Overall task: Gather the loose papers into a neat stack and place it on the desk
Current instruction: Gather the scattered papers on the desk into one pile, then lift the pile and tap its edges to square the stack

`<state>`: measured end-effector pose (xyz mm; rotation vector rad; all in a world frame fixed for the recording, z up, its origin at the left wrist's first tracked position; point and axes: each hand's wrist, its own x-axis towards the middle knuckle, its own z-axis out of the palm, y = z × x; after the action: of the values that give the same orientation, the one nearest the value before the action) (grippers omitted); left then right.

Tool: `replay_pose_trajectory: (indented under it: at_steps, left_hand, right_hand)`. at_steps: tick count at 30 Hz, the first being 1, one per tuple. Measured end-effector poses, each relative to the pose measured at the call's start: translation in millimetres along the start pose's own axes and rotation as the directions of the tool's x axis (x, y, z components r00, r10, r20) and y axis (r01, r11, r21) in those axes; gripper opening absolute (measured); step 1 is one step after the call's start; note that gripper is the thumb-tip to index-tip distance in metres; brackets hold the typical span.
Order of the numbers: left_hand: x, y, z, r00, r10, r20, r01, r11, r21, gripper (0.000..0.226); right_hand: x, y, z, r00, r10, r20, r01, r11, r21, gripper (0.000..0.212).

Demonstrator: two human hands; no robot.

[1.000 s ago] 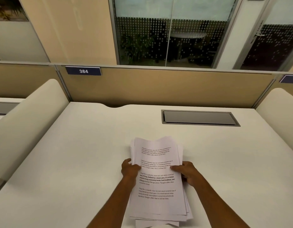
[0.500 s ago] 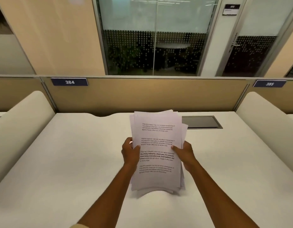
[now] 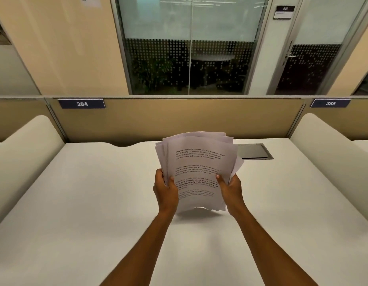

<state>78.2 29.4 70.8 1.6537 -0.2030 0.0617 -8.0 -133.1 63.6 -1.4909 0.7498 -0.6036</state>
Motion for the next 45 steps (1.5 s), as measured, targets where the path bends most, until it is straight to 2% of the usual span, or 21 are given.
replay_pose_trajectory:
  at_steps: [9, 18, 24, 29, 36, 40, 45]
  left_hand:
    - [-6, -4, -1, 1.0, -0.006, 0.015, 0.006, 1.0, -0.009, 0.015]
    - [-11, -15, -6, 0.995, -0.094, 0.032, 0.096, 0.993, -0.074, 0.037]
    - [-9, -30, -8, 0.98, -0.158, 0.121, 0.165, 0.985, -0.051, 0.044]
    - [-5, -31, -5, 0.97, -0.185, 0.159, 0.19, 0.982, -0.017, 0.037]
    - [9, -15, -9, 0.985, -0.091, 0.147, 0.091, 0.996, 0.0, 0.029]
    - [14, -11, -9, 0.99, -0.055, 0.132, 0.053, 0.998, 0.017, 0.018]
    - [8, -15, -8, 0.991, -0.055, 0.124, 0.051, 0.998, 0.031, 0.015]
  right_hand:
    - [-2, 9, -6, 0.998, -0.037, 0.05, 0.034, 0.998, 0.058, 0.028]
    - [-6, 18, -8, 0.995, -0.057, 0.087, 0.057, 0.998, 0.01, 0.05]
    - [-2, 21, -6, 0.994, -0.069, 0.087, 0.074, 0.996, -0.056, 0.061]
    - [0, 20, -1, 0.991, -0.07, 0.111, 0.079, 0.993, -0.087, 0.05]
    - [4, 5, -5, 0.988, -0.121, 0.096, 0.13, 0.988, -0.086, 0.033]
    - [6, 2, -7, 0.988, -0.115, 0.102, 0.123, 0.99, -0.07, 0.031]
    - [2, 7, -6, 0.99, -0.095, 0.1, 0.101, 0.993, -0.055, 0.03]
